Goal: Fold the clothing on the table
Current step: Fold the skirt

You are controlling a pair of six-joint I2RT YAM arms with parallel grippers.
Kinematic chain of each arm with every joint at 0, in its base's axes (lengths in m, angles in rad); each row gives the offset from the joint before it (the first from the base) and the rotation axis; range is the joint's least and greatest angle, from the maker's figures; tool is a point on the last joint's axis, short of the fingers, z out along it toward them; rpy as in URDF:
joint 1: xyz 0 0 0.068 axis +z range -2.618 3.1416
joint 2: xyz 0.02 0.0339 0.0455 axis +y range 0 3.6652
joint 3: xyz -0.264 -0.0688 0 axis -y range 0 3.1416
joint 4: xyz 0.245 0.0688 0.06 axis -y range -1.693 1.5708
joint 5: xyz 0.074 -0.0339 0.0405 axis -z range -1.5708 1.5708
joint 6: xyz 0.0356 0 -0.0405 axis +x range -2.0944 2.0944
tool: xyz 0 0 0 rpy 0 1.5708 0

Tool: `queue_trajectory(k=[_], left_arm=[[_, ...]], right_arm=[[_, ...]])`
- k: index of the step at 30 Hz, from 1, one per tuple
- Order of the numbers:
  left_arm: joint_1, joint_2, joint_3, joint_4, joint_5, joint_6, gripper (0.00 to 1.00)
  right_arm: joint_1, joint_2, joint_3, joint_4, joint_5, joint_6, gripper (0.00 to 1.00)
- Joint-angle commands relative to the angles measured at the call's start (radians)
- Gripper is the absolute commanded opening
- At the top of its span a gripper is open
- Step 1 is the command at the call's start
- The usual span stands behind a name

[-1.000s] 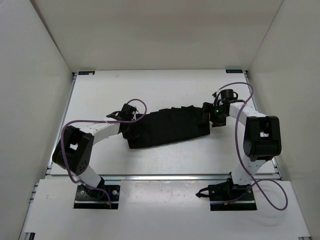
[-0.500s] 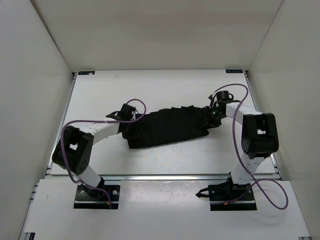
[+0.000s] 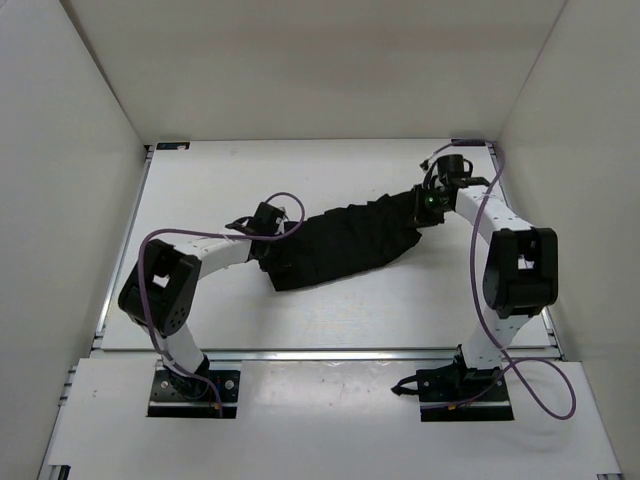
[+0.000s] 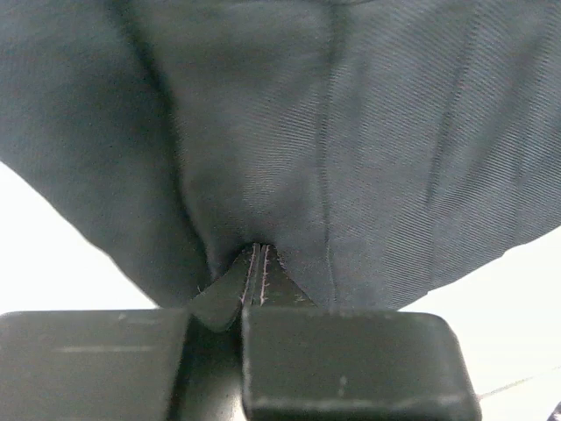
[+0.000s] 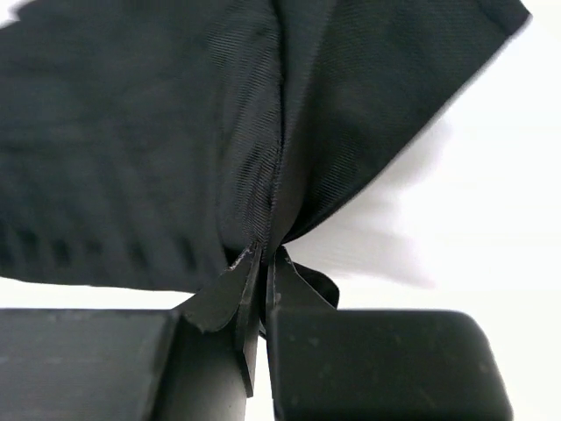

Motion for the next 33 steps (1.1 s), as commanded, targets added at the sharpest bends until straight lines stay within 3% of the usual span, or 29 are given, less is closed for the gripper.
queue_trajectory(k=[1,9,14,19,25,33], left_arm=[[-0.044,0.098,0.017,0.071,0.078,-0.06,0.0],[-0.088,0.233,0.119,0.236,0.213,-0.199,0.0],[-0.109,0.301,0.205,0.26,0.23,-0.243,0.0],[-0.097,0.336,0.196,0.313,0.255,-0.307,0.0],[-0.054,0.331,0.135,0.422,0.301,-0.381,0.0],[-0.051,0.347,0.124,0.453,0.332,-0.404,0.0]], right_arm=[[0.03,-0.103,0.081,-0.006,-0.011,-0.009,0.0],[0.194,-0.201,0.075,0.11,-0.147,0.037,0.0],[0.311,-0.161,0.056,0.155,-0.187,0.066,0.0],[0.389,-0.117,0.055,0.162,-0.182,0.084,0.0],[0.403,-0.133,-0.033,0.222,-0.224,0.135,0.0],[0.417,-0.104,-0.136,0.305,-0.284,0.164,0.0]])
